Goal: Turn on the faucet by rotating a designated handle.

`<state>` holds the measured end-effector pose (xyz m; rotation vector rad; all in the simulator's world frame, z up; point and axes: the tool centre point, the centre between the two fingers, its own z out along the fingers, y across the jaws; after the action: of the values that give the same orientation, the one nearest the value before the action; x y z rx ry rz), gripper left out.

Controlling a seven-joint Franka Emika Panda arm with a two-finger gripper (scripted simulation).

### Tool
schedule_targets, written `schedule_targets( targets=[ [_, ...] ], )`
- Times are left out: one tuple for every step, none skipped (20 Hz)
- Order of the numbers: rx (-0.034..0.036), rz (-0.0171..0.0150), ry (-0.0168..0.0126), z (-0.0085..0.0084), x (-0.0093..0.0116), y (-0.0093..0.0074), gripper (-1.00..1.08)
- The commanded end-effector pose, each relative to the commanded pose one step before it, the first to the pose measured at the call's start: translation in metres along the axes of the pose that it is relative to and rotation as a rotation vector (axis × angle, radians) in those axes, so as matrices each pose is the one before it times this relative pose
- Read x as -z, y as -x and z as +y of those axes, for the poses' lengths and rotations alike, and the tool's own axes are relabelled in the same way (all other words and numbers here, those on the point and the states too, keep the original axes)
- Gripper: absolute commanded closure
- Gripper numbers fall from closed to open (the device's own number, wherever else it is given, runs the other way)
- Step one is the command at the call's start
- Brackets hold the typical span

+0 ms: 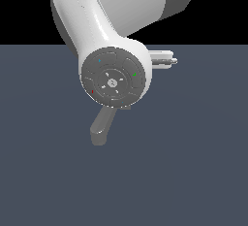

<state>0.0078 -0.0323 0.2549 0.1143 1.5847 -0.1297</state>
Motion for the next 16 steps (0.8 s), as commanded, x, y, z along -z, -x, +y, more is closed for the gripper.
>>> schedule_targets(
  targets=[
    [0.01462,-0.00105,0.00943,-0.00832,-0.00325,-0.00195,1.08],
    [-0.00019,-0.0014,-0.00079,-0.00258,-0.00039,-0.00141,1.08],
    [-0.00018,-0.00134,-0.00075,-0.00255,-0.00041,-0.00144,1.08],
    [-0.00017,-0.00134,-0.00075,-0.00254,-0.00041,-0.00144,1.08],
    [-0.00018,-0.0014,-0.00079,-0.00256,-0.00039,-0.00139,1.08],
    [-0.00017,-0.00134,-0.00075,-0.00253,-0.00041,-0.00143,1.08],
    [-0.00016,-0.00134,-0.00075,-0.00253,-0.00041,-0.00143,1.08],
    [-0.00017,-0.0014,-0.00079,-0.00255,-0.0004,-0.00139,1.08],
    [-0.00016,-0.00134,-0.00075,-0.00252,-0.00042,-0.00142,1.08],
    [-0.00016,-0.00141,-0.00079,-0.00254,-0.00041,-0.00138,1.08],
    [-0.00014,-0.00134,-0.00075,-0.00251,-0.00043,-0.00142,1.08],
    [0.0,0.0,0.0,0.0,0.0,0.0,1.08],
    [-0.01403,-0.00692,-0.00892,0.00401,0.00133,0.00124,1.08],
    [0.00039,0.00017,0.00023,-0.00099,-0.00005,-0.00249,1.08],
    [0.00056,0.00025,0.00033,-0.0009,-0.00006,-0.00254,1.08],
    [0.00039,0.00017,0.00023,-0.00099,-0.00005,-0.0025,1.08]
  ],
)
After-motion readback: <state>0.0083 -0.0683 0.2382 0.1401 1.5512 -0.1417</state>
